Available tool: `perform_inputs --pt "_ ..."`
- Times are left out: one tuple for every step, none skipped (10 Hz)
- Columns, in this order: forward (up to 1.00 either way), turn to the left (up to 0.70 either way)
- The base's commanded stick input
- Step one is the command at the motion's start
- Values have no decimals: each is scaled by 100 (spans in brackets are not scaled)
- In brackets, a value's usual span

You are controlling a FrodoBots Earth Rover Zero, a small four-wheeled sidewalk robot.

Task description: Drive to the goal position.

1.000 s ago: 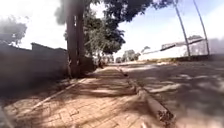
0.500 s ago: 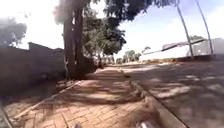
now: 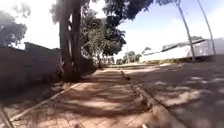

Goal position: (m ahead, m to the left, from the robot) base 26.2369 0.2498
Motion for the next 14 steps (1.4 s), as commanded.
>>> perform_inputs --pt "70 0" --pt "70 0" --pt "70 0" --pt "70 0" --pt "70 0" --pt "70 0" --pt "70 0" --pt "70 0" --pt "70 0" --pt "70 0" --pt "70 0" --pt "70 0" --pt "70 0" --pt "70 0"
